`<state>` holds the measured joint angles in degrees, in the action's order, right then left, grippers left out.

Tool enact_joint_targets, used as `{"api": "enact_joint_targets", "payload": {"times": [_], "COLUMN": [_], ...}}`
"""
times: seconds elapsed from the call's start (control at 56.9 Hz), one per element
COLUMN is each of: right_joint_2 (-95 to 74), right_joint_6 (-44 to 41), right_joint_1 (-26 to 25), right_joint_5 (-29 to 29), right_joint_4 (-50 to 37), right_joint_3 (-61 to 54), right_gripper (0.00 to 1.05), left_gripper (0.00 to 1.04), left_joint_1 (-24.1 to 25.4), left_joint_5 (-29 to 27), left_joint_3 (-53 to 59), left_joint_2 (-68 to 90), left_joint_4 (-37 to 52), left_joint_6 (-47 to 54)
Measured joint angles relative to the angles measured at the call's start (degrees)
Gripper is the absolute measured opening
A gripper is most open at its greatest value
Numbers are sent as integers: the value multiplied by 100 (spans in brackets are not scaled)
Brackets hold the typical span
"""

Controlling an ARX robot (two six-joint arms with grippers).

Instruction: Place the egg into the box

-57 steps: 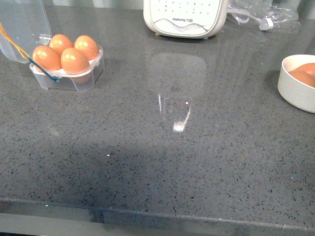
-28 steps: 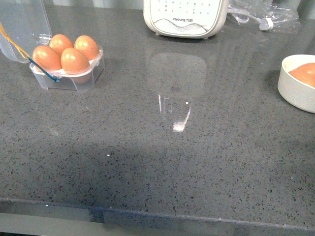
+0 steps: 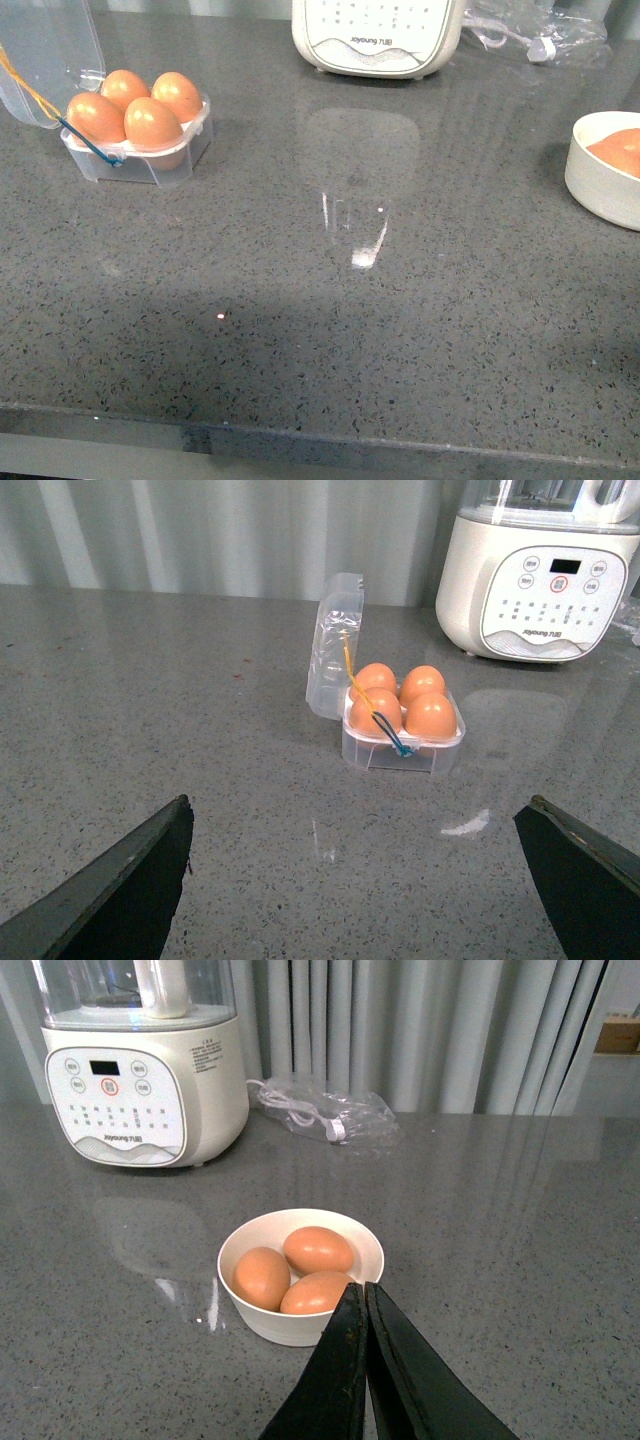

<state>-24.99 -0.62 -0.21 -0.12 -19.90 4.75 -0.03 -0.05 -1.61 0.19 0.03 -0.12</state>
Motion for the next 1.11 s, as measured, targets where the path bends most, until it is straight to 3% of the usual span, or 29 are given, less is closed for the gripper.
{"api": "enact_joint_targets", "payload": {"times": [0.773,0.896,1.107], "right_joint_2": [1482,2170,2472], "right_joint_6": [2,0,2], "right_joint_1": [0,4,4], "right_joint_5": [7,4,7], "right_joint_4": [949,1858,1987], "right_joint_3": [-444,-439,-439], "right_gripper": [3,3,3], "left_gripper": [98,98,98], "left_joint_1": [2,2,2], "left_joint_5": [0,2,2], "left_joint_3": [0,0,0], "left_joint_2": [0,-2,2], "left_joint_4": [0,0,0], "left_joint_6": [0,0,0]}}
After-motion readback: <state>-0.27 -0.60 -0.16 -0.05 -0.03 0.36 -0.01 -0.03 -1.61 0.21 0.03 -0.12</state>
